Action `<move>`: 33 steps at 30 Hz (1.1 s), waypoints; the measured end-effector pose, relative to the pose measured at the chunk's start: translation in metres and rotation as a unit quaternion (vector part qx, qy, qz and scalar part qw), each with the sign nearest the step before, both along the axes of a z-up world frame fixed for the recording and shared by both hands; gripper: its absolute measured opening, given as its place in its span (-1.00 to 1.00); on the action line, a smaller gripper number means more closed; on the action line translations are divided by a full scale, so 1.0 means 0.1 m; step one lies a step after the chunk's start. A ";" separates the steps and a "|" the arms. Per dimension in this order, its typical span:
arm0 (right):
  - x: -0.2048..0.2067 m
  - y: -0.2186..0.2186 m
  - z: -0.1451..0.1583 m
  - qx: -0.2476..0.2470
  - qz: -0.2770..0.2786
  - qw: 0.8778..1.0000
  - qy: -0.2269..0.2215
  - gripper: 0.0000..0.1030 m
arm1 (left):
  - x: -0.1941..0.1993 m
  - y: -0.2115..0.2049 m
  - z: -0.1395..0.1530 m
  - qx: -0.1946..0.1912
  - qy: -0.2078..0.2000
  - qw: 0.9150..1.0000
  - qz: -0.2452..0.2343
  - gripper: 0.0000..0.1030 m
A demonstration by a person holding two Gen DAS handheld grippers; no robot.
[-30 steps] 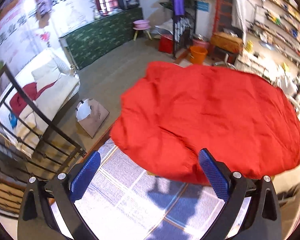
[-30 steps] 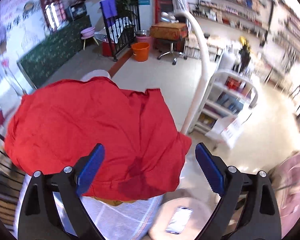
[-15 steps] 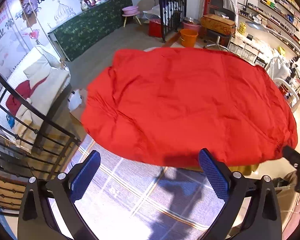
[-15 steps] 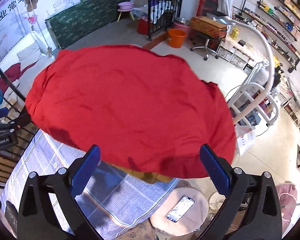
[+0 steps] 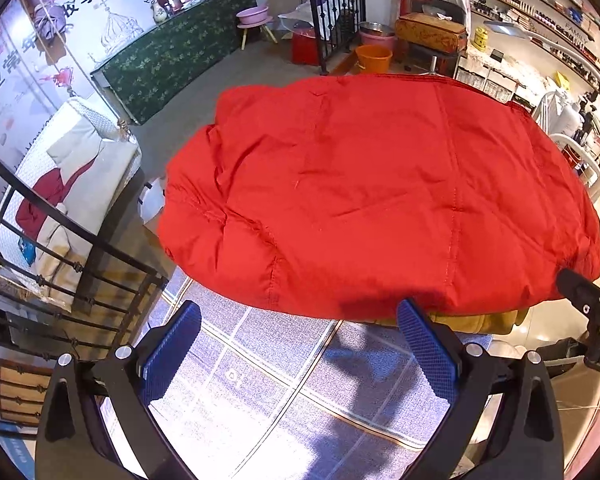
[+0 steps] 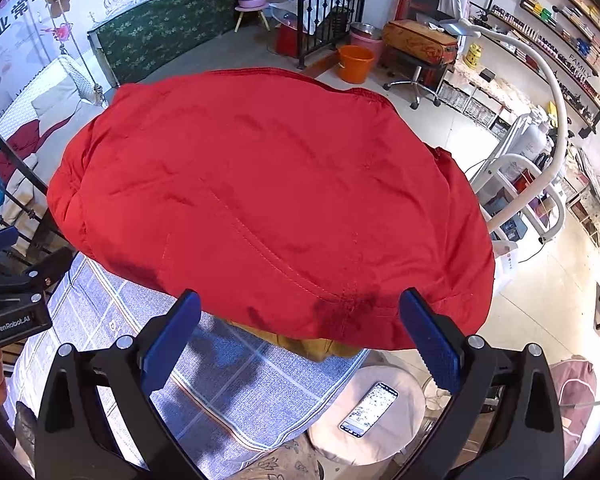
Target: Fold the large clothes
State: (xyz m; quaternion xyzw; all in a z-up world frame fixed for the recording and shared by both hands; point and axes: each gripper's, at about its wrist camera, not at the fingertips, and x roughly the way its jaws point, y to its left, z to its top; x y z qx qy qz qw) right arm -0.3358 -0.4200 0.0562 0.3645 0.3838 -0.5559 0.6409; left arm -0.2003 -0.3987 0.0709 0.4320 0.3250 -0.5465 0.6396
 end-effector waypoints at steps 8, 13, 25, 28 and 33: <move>0.00 0.01 0.02 -0.001 0.000 1.000 0.002 0.90 | -0.08 0.01 -0.01 0.005 -0.020 1.000 -0.004 0.88; 0.00 0.02 0.02 0.001 0.001 1.000 0.004 0.90 | -0.09 0.02 -0.02 0.007 -0.019 1.000 -0.002 0.88; 0.00 0.05 0.02 0.000 0.008 1.000 0.004 0.90 | -0.12 0.07 -0.03 0.013 -0.023 1.000 -0.005 0.88; 0.00 0.05 0.02 0.000 0.008 1.000 0.005 0.90 | -0.12 0.08 -0.02 0.014 -0.025 1.000 -0.005 0.88; -0.02 0.08 0.03 -0.003 0.006 1.000 0.004 0.90 | -0.12 0.09 -0.02 0.013 -0.025 1.000 -0.006 0.88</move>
